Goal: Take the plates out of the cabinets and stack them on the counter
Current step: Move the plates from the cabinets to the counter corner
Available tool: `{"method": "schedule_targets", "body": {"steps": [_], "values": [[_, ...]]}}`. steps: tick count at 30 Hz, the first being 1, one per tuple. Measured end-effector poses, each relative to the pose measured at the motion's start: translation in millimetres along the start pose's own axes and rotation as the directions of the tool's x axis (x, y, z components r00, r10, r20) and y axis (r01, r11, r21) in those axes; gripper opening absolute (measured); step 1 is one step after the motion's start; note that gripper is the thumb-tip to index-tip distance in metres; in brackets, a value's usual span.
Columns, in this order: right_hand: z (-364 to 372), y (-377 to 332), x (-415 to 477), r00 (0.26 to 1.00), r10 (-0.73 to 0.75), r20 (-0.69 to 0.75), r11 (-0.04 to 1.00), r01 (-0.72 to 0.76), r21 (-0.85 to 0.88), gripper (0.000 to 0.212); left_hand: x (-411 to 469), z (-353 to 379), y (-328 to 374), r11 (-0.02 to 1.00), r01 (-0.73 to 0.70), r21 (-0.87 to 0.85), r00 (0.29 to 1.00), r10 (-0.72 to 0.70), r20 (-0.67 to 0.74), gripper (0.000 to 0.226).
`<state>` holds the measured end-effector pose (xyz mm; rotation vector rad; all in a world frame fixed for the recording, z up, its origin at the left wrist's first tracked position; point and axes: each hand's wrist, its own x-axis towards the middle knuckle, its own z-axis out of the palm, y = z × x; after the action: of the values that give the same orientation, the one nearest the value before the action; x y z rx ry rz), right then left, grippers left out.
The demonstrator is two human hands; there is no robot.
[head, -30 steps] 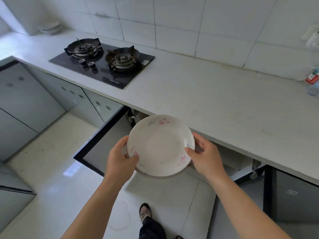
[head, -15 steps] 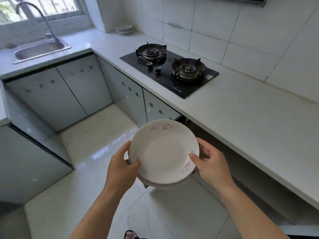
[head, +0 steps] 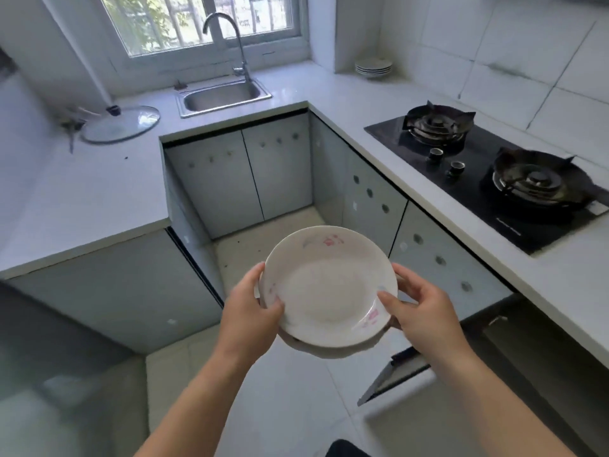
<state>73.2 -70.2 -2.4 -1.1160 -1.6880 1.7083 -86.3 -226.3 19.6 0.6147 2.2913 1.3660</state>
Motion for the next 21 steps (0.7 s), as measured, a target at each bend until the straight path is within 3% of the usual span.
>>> {"method": "schedule_targets", "body": {"steps": [5, 9, 21], "values": [[61, -22, 64, 0.999, 0.001, 0.043, 1.0, -0.002, 0.026, 0.043, 73, -39, -3, 0.999, -0.038, 0.027, 0.998, 0.039, -0.05, 0.046], [99, -40, 132, 0.999, -0.023, 0.041, 0.999, 0.021, 0.035, 0.042, 146, -54, 3, 0.997, -0.064, 0.039, 0.997, 0.066, -0.047, 0.055], [173, -112, 356, 0.998, -0.065, 0.019, 0.997, 0.064, 0.043, 0.043, 399, -64, 44, 0.996, -0.084, -0.007, 0.996, 0.084, -0.022, 0.055]]}}
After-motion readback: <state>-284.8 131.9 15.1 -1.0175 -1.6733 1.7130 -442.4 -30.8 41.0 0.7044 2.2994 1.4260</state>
